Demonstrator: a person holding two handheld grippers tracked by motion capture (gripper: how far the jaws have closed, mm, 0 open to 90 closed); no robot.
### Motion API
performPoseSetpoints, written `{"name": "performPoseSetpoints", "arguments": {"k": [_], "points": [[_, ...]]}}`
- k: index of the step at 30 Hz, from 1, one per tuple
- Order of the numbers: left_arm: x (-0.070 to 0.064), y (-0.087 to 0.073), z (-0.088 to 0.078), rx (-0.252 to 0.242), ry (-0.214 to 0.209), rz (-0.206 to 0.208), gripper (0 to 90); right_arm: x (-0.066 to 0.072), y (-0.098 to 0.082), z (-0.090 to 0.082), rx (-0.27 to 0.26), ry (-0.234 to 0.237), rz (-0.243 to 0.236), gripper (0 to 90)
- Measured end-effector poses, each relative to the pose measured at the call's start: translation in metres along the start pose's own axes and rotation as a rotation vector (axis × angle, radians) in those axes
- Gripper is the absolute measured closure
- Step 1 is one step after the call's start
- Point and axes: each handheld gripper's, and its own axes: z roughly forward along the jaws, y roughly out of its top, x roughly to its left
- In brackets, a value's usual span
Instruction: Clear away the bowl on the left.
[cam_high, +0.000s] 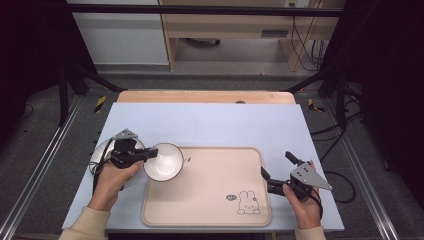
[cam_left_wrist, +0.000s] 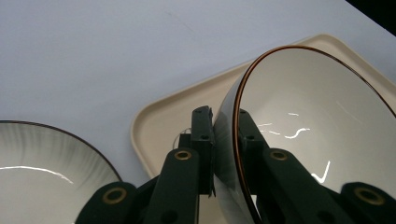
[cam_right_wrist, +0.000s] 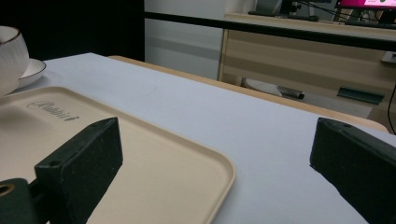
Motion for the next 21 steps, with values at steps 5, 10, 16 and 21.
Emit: {"name": "performPoseSetpoints", "arguments": {"k": [5,10,16,21], "points": [[-0.008,-0.002,0.010,0.023,-0.014,0.018,81.4,-0.001,0.000,-0.001,0.000,0.001,0.001,2.7],[-0.013,-0.003,0.018,0.040,-0.032,0.022,81.4,-0.001,0.000,-0.001,0.001,-0.001,0.003,2.7],[-0.020,-0.003,0.022,0.048,-0.049,0.029,81.4,-0.001,0.000,-0.002,-0.002,-0.003,0.004,2.7],[-0.025,-0.003,0.027,0.056,-0.063,0.035,81.4,-0.002,0.000,-0.003,-0.002,-0.003,0.006,2.7]]}}
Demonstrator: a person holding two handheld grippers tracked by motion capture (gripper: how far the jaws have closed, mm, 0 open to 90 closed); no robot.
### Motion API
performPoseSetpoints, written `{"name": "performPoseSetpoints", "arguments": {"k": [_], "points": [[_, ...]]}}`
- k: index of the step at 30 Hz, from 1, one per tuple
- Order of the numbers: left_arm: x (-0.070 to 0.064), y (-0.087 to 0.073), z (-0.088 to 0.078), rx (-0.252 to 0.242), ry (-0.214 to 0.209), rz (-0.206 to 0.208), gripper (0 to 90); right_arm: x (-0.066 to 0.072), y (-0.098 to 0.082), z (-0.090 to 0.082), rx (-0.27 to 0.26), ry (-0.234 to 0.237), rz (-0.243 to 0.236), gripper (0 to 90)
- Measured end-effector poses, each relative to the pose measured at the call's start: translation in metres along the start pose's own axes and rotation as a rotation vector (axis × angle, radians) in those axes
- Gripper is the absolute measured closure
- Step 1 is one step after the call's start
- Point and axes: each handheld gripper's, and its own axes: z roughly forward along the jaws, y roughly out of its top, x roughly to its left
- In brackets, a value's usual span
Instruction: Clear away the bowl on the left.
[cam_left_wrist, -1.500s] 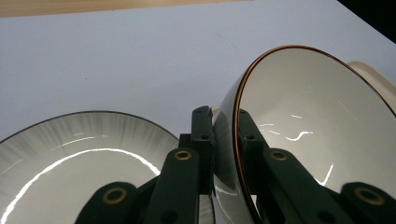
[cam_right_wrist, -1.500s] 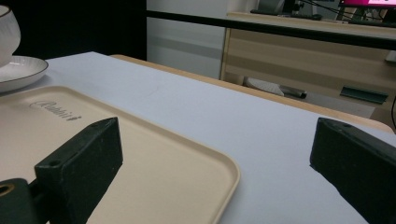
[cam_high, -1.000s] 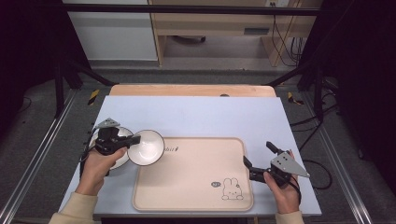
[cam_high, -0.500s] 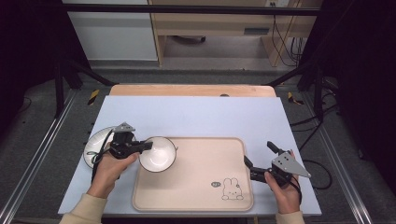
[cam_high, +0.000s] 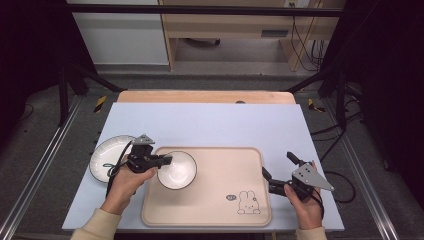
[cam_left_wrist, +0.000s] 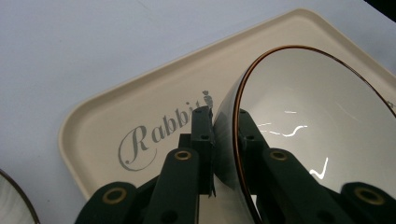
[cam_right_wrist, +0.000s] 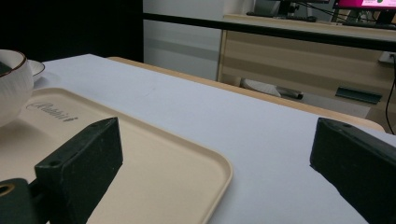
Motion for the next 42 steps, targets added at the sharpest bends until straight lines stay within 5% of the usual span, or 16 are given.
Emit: {"name": "performPoseSetpoints", "arguments": {"k": [23,42], "points": [[-0.008,-0.002,0.012,0.023,-0.043,-0.002,81.4,-0.002,0.001,-0.001,-0.008,-0.007,0.002,2.7],[-0.023,-0.009,0.034,0.095,-0.091,0.024,81.3,-0.002,0.000,-0.001,-0.004,-0.006,0.003,2.8]]}}
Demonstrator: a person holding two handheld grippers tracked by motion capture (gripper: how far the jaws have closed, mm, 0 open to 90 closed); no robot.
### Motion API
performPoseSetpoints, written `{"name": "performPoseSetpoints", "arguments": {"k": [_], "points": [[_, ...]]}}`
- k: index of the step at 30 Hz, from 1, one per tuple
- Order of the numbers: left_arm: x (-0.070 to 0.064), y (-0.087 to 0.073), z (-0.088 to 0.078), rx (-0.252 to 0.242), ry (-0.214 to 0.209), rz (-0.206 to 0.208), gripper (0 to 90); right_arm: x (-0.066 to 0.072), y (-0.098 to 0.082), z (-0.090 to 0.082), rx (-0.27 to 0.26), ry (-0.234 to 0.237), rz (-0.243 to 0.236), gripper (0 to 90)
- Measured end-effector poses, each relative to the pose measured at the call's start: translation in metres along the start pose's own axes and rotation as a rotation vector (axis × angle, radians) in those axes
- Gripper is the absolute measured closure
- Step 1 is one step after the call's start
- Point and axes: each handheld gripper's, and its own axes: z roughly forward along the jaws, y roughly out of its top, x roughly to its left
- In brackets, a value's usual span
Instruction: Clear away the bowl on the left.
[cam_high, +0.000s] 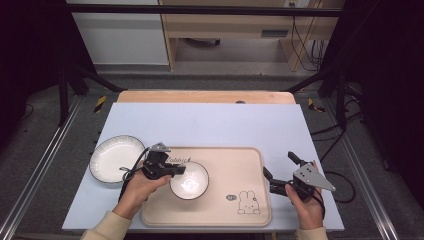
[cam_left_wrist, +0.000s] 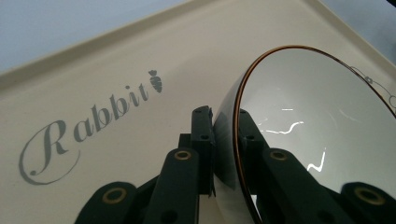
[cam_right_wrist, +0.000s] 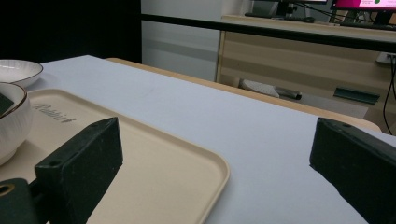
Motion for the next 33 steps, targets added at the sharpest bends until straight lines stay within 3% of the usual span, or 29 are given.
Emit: {"name": "performPoseSetpoints", "arguments": {"k": [33], "points": [[0.0031,-0.0009,0.0063,0.003,0.006,-0.030,81.9,0.0018,-0.0007,0.0014,0.012,0.002,-0.006,2.9]]}}
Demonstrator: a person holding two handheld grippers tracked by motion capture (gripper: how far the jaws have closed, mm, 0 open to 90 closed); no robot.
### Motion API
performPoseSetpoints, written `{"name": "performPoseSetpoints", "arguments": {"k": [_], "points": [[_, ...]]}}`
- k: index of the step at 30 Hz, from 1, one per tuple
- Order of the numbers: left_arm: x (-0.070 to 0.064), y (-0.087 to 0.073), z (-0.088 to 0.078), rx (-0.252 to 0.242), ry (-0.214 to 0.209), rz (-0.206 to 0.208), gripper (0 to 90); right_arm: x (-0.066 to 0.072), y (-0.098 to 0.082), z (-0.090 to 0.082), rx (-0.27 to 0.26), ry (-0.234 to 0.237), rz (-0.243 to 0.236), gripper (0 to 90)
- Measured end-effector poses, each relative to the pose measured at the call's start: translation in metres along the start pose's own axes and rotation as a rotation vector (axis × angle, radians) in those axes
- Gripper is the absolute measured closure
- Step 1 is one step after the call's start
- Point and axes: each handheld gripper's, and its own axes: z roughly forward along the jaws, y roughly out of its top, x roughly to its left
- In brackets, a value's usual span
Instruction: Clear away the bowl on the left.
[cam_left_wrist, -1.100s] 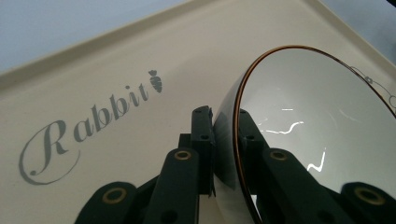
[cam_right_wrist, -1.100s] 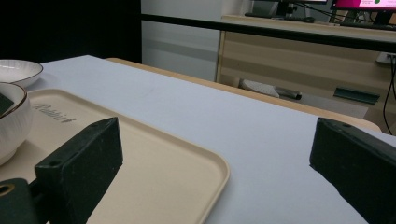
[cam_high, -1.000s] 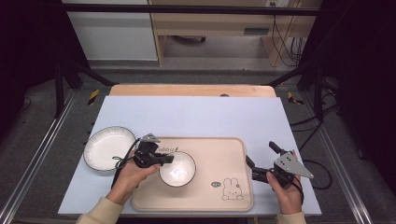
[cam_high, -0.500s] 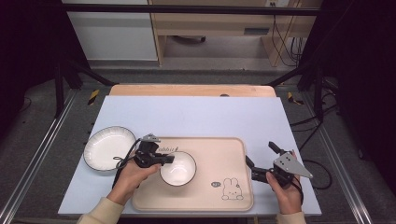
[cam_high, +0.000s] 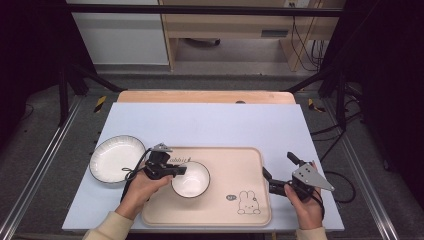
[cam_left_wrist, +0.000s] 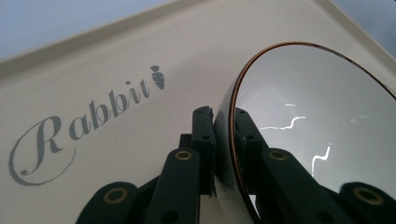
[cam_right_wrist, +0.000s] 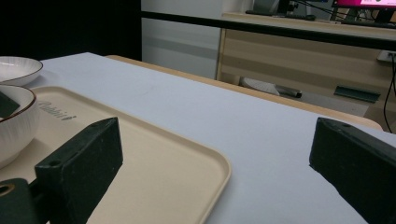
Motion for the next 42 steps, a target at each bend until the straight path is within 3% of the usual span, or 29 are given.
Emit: {"name": "performPoseSetpoints", "arguments": {"k": [17,23,25,42], "points": [[-0.005,0.000,-0.001,-0.009,0.030,0.044,79.2,0.001,-0.001,0.002,0.004,0.003,0.002,3.0],[-0.009,0.001,-0.005,-0.044,0.073,0.086,68.7,0.002,-0.002,0.004,0.006,0.017,0.005,2.9],[-0.010,0.001,-0.007,-0.064,0.088,0.100,61.6,0.002,-0.002,0.004,0.005,0.015,0.008,2.9],[-0.016,0.008,-0.020,-0.158,0.100,0.145,33.3,0.001,-0.002,0.005,-0.002,0.021,0.012,2.9]]}}
